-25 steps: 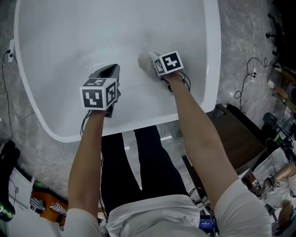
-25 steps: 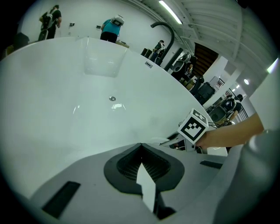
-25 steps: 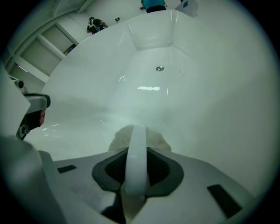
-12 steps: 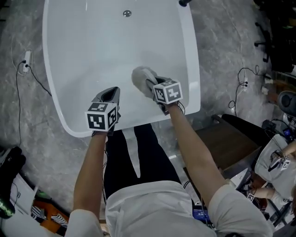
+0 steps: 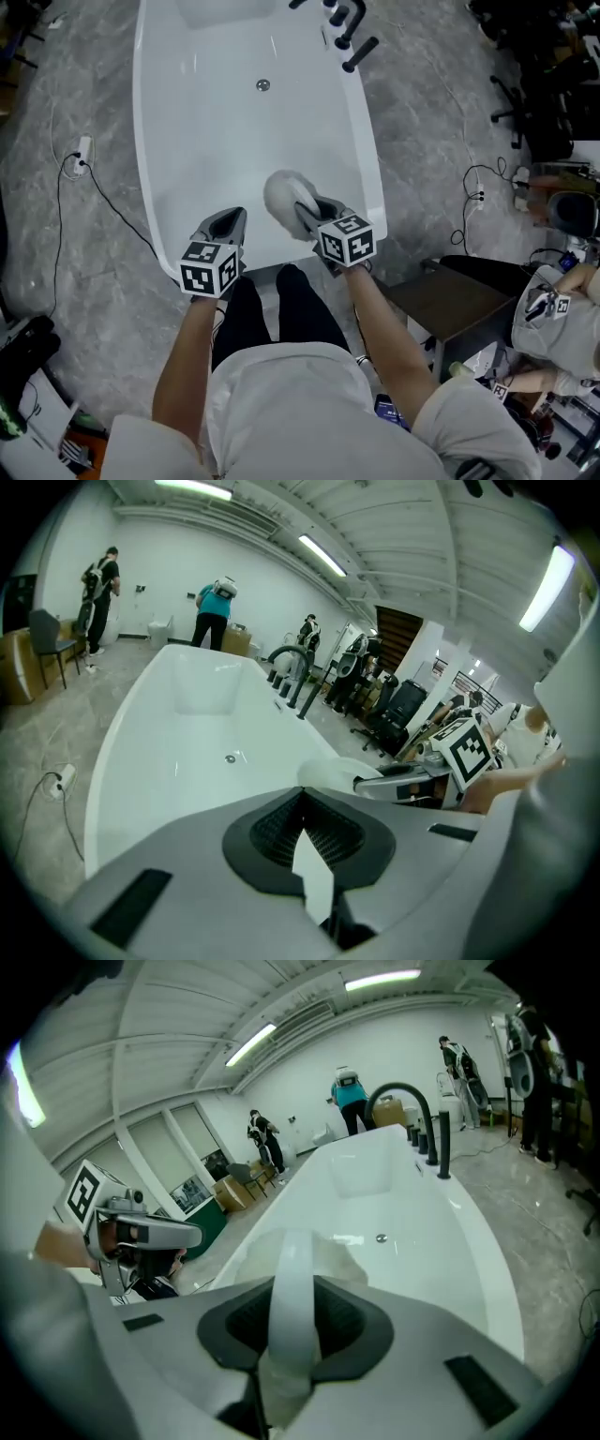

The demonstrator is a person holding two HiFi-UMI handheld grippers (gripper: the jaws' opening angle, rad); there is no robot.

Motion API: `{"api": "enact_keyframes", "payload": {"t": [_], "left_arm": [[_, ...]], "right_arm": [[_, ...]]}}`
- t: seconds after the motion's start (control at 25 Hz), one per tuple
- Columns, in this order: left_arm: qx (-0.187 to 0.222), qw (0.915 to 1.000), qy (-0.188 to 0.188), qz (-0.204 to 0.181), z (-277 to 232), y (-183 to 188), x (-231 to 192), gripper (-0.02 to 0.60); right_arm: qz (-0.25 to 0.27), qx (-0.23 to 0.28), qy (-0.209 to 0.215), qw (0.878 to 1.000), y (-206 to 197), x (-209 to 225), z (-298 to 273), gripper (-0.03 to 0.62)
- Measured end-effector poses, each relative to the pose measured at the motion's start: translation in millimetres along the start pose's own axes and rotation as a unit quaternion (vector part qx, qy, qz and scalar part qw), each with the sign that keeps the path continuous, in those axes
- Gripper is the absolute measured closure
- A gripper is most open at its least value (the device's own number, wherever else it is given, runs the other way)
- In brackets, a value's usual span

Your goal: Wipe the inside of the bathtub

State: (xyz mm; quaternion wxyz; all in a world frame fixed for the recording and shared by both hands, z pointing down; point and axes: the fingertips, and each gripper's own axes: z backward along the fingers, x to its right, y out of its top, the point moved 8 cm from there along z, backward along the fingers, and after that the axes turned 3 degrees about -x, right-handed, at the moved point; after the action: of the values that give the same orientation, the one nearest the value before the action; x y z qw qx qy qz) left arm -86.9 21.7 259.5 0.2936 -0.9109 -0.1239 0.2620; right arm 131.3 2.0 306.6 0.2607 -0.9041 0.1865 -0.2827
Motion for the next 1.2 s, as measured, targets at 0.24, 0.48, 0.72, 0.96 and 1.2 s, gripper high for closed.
{"api": "enact_keyframes", "payload": {"t": [0.24, 0.48, 0.72, 0.96, 1.2], "left_arm": [[0.039, 0.9991, -0.002, -0.016, 62, 16, 14, 0.577], [0.079, 0.9963, -0.004, -0.032, 105, 30, 29, 0.577], [0.123, 0.9915, -0.001, -0.043, 145, 46, 36, 0.577], [0.150, 0.9872, 0.006, -0.054, 174, 59, 37, 0.577], [0.183, 0.9812, 0.025, -0.056, 194, 62, 27, 0.577]], "right_arm": [[0.021, 0.047, -0.005, 0.999, 29, -51, 57, 0.500], [0.039, 0.090, -0.008, 0.995, 46, -83, 98, 0.500], [0.071, 0.134, -0.003, 0.988, 69, -117, 128, 0.499], [0.081, 0.166, -0.011, 0.983, 80, -134, 148, 0.500], [0.082, 0.191, -0.030, 0.978, 83, -136, 161, 0.500]]}}
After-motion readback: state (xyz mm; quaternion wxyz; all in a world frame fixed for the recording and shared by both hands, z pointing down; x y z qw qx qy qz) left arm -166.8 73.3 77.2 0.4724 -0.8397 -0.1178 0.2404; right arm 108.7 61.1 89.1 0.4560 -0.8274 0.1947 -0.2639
